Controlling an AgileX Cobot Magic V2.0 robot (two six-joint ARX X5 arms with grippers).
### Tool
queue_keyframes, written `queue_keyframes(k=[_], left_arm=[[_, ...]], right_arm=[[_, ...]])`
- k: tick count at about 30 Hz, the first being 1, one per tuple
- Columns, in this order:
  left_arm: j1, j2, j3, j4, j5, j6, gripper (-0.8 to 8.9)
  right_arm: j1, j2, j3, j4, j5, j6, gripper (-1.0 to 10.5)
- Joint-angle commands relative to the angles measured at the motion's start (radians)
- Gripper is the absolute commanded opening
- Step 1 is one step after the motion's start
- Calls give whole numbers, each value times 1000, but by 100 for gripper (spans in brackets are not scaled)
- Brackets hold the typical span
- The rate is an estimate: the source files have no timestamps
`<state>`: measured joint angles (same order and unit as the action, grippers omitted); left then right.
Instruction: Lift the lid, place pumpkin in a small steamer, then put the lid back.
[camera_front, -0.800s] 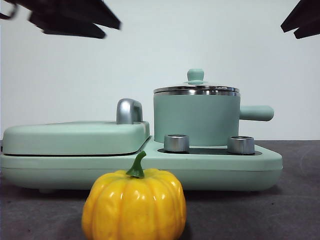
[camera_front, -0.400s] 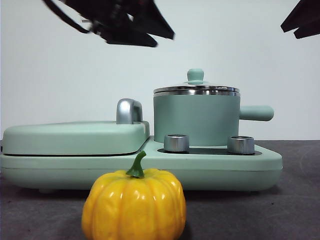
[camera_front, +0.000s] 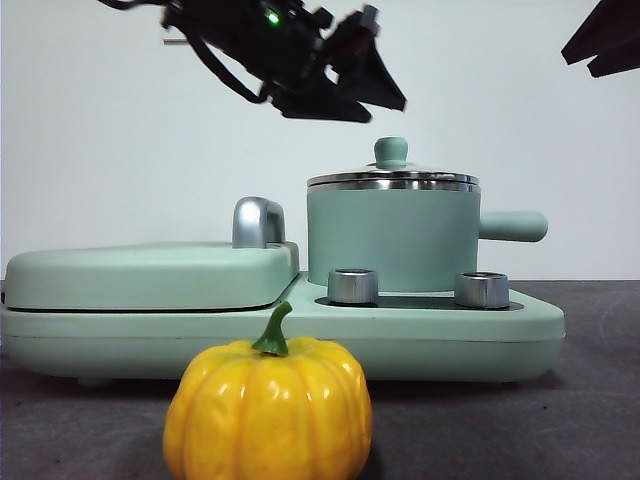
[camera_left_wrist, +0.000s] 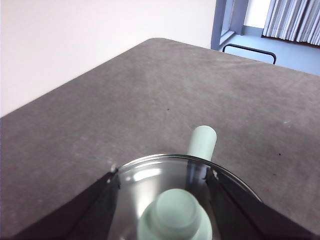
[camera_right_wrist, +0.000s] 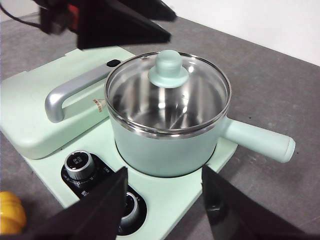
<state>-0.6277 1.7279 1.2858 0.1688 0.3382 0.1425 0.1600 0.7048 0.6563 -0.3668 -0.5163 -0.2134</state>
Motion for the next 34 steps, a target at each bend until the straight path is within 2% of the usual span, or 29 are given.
queue_keyframes(k=[1, 17, 19, 23, 34], left_arm=[[-20, 44, 32, 11, -1, 1, 282], [-26, 91, 32, 1, -2, 3, 271], [-26, 91, 32, -5, -2, 7, 219], [-26, 91, 32, -31, -2, 33, 21], [-26, 90, 33, -36, -2, 55, 7]], right_arm=[[2, 6, 18, 6, 1, -8, 237], [2, 6, 18, 6, 1, -8, 237], [2, 6, 18, 6, 1, -8, 237], [2, 6, 18, 6, 1, -8, 237], [2, 6, 17, 5, 1, -8, 237]])
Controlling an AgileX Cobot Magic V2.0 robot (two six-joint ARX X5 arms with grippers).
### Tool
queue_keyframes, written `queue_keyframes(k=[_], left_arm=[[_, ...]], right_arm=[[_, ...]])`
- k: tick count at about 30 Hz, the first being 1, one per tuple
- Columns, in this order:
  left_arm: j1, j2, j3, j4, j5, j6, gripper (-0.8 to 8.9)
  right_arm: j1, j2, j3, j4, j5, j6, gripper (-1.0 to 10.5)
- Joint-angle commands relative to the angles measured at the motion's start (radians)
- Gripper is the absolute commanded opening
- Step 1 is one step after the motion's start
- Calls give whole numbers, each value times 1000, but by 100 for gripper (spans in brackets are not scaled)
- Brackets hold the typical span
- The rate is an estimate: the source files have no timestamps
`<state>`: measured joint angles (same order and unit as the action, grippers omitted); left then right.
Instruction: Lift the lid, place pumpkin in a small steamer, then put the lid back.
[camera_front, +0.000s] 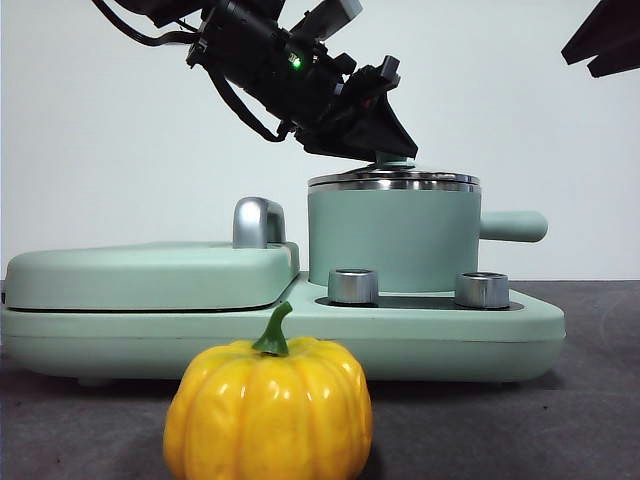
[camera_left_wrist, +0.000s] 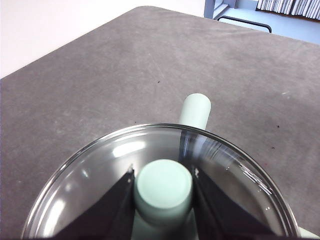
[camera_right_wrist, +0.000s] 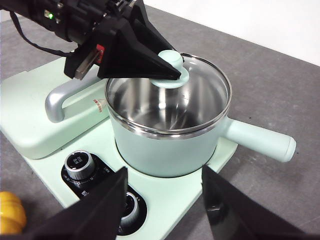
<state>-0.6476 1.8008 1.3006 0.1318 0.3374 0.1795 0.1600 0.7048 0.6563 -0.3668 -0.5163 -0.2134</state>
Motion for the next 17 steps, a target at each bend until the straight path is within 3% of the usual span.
queue_keyframes(k=[1, 17], left_arm=[[-6, 14, 19, 1, -2, 18, 7], [20, -162, 21, -5, -2, 12, 7]], right_arm=[[2, 6, 18, 6, 1, -8, 237], [2, 6, 17, 2, 1, -8, 237]])
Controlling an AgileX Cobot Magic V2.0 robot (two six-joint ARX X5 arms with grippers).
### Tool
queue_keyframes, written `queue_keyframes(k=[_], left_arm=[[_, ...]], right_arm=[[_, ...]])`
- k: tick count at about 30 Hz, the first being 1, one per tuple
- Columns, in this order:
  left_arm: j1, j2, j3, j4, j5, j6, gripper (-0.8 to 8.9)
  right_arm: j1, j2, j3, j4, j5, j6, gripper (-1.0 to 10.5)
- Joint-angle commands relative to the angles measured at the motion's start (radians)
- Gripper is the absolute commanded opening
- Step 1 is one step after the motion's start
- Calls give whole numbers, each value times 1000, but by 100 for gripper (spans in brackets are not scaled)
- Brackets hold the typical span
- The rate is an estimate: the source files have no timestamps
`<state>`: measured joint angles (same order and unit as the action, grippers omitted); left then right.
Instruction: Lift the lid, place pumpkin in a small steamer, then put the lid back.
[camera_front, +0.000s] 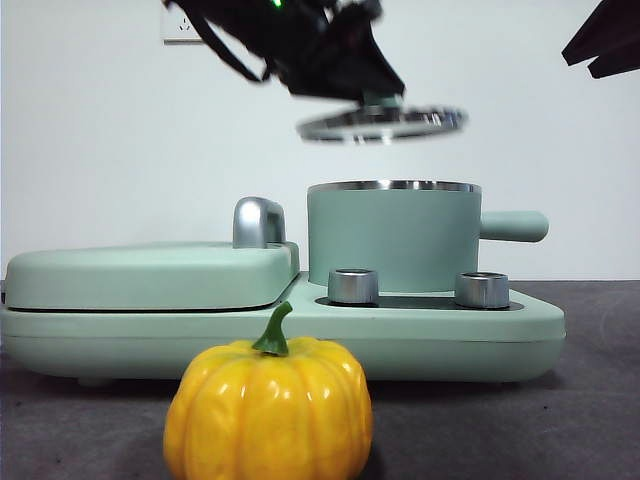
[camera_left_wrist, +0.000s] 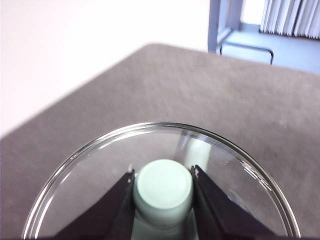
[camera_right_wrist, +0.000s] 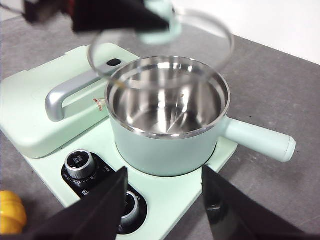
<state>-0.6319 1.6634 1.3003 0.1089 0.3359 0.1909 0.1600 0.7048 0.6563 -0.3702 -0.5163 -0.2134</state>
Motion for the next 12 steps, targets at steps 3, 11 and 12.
queue_keyframes(k=[3, 11, 12], left_arm=[[21, -78, 21, -36, -4, -20, 7], [97, -218, 21, -276, -39, -99, 10], [106, -232, 21, -309, -63, -103, 10]], right_arm=[[2, 6, 18, 5, 0, -8, 237], [38, 6, 18, 2, 0, -8, 237], [47, 6, 17, 2, 0, -8, 237]])
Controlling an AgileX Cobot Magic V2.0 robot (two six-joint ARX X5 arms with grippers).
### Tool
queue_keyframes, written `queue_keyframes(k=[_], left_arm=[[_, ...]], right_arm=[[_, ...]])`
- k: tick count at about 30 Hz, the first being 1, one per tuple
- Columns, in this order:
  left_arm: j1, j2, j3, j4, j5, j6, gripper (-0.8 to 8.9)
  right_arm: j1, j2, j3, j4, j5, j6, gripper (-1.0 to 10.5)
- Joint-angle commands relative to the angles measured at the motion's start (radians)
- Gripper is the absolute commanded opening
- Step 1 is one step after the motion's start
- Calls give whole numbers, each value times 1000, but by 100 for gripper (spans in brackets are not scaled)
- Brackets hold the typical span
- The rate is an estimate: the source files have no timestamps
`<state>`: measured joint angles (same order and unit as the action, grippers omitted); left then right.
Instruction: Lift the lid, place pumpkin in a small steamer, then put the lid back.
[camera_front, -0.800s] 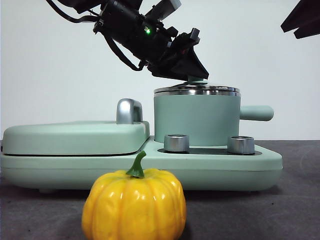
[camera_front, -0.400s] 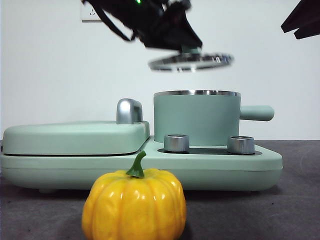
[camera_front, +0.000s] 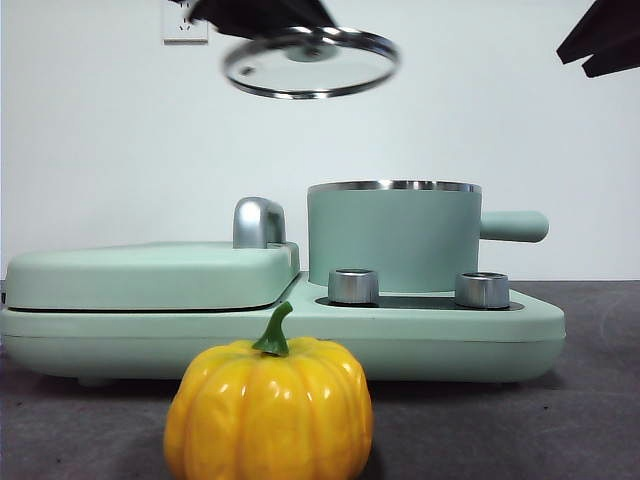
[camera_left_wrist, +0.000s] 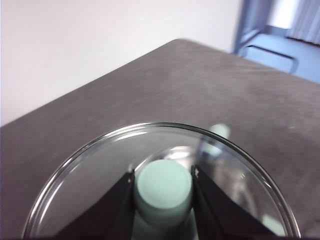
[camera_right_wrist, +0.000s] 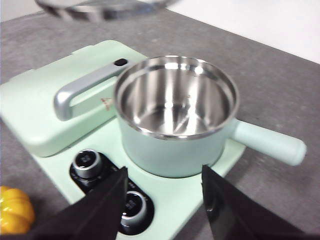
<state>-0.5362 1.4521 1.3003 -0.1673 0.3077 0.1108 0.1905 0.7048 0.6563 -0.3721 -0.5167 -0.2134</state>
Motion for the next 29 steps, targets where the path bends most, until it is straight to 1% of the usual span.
queue_keyframes(k=[1, 6, 12, 14, 18, 20, 25, 29], left_arm=[[20, -32, 21, -63, -51, -27, 10], [68, -87, 12, -195, -82, -36, 11], [108, -178, -84, -204, -84, -48, 11], [121, -224, -142, -199, -89, -52, 11], [138, -318, -249, -200, -138, -52, 11], [151, -372, -295, -203, -149, -57, 11], [182, -462, -343, -214, -155, -79, 10], [193, -493, -343, -207, -155, -79, 10]], right_arm=[[25, 6, 17, 3, 0, -8, 237], [82, 7, 17, -13, 1, -8, 237], [202, 30, 17, -26, 2, -16, 238], [255, 53, 17, -26, 8, -16, 238], [366, 108, 18, -25, 56, -18, 249], [441, 148, 18, -25, 79, -35, 273], [599, 249, 18, -23, 130, -57, 282], [692, 335, 17, -2, 150, -60, 378]])
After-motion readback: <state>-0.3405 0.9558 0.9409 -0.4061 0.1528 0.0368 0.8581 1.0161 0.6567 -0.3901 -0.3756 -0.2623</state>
